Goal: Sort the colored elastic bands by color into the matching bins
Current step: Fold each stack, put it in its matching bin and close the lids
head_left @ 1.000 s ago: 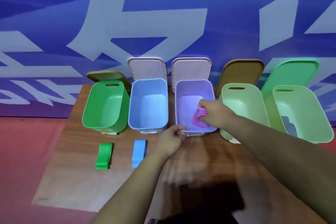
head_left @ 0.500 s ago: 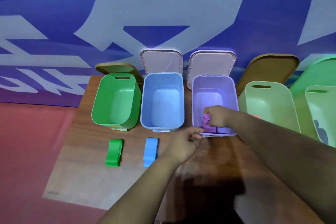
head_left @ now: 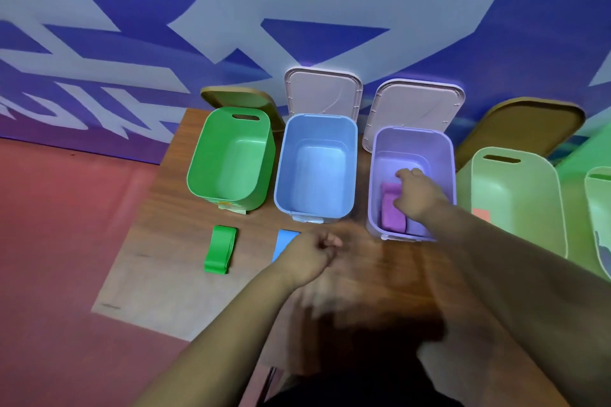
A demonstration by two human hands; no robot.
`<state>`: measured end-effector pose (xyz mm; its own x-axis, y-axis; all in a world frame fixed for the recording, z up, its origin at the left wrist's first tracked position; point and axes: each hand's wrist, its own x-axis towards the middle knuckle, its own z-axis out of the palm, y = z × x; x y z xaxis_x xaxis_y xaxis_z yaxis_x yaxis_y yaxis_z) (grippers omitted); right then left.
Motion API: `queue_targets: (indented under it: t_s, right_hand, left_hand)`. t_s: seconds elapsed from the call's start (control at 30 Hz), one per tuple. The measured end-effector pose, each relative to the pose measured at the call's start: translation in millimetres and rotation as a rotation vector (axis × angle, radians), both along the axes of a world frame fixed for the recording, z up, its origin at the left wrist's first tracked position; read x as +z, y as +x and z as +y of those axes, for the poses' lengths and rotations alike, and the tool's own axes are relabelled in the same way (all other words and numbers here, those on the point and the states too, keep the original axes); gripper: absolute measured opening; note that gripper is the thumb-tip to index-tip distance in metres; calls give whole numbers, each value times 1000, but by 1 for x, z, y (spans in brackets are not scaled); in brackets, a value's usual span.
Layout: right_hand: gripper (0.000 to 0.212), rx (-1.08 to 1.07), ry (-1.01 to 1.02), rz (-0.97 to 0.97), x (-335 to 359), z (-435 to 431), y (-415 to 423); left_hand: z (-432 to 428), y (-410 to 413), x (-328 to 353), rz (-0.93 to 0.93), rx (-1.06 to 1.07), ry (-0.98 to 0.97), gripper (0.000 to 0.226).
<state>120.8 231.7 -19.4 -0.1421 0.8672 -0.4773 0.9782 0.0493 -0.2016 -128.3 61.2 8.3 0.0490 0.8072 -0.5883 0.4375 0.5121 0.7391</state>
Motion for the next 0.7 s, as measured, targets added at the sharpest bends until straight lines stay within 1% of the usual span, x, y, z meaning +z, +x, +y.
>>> queue_targets:
  t_s: [0.1, 0.2, 0.27, 0.4, 0.47, 0.57, 0.7]
  right_hand:
    - [64, -119, -2, 121, 1, 1, 5]
    - [57, -183, 66, 195, 10, -9, 1]
    - [54, -205, 110, 218, 19, -20, -7]
    - [48, -241, 158, 242, 34, -42, -24]
    - [42, -275, 172, 266, 38, -51, -31]
    - [27, -329, 203, 305, 45, -62, -39]
    - [22, -353, 254, 363, 49, -74, -47]
  left_hand:
    - [-1, -31, -6, 195, -1, 33, 20]
    - [1, -52, -22, 463, -106, 29, 14]
    - [3, -62, -41, 619, -145, 17, 21]
    - [7, -70, -55, 703, -289, 48, 45]
    - [11, -72, -52, 730, -341, 45, 51]
    - [15, -75, -54, 735, -399, 46, 52]
    - [19, -79, -55, 679, -426, 34, 46]
